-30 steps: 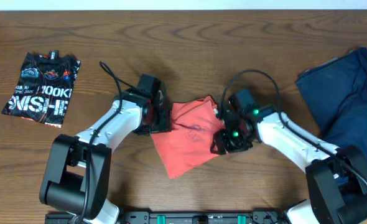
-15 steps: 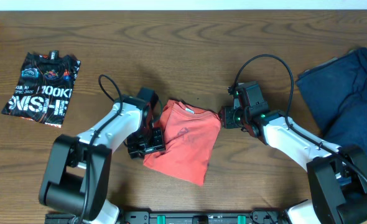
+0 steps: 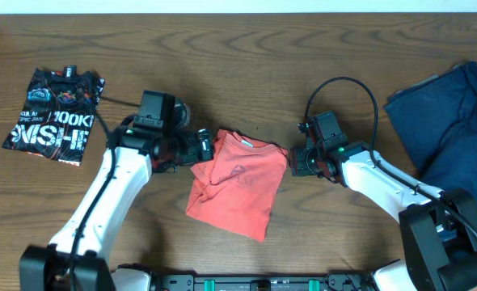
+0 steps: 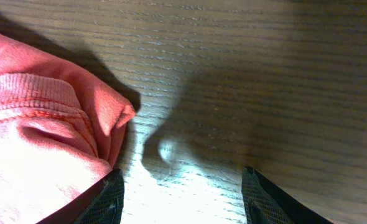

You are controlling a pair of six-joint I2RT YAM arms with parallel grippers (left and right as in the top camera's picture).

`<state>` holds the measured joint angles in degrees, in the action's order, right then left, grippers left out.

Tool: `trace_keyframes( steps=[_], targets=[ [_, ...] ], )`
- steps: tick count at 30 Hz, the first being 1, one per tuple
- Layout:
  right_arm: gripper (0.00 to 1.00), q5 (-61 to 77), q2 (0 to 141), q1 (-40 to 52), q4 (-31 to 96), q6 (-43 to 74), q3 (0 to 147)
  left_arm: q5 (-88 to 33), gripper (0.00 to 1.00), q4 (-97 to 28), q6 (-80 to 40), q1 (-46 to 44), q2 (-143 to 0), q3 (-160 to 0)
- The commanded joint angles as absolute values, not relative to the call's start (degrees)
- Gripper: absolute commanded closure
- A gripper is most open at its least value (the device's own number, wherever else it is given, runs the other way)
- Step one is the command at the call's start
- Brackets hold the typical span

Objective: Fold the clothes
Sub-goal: 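Lift the folded orange shirt with the left gripper and carry it left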

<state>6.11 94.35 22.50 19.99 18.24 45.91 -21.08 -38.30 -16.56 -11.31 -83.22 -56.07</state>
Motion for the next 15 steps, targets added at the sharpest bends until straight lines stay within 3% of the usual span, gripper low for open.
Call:
trace_keyframes(
  steps=[1, 15],
  targets=[
    [0.41, 5.4, 94.7, 22.2, 20.6, 17.5, 46.8, -30.2, 0.02, -35.9, -4.3, -11.1, -88.2, -56.9],
    [0.40, 5.3, 94.7, 22.2, 22.3, 17.5, 46.8, -40.3, 0.04, -29.4, -0.4, -13.6, -104.4, -56.8]
  ],
)
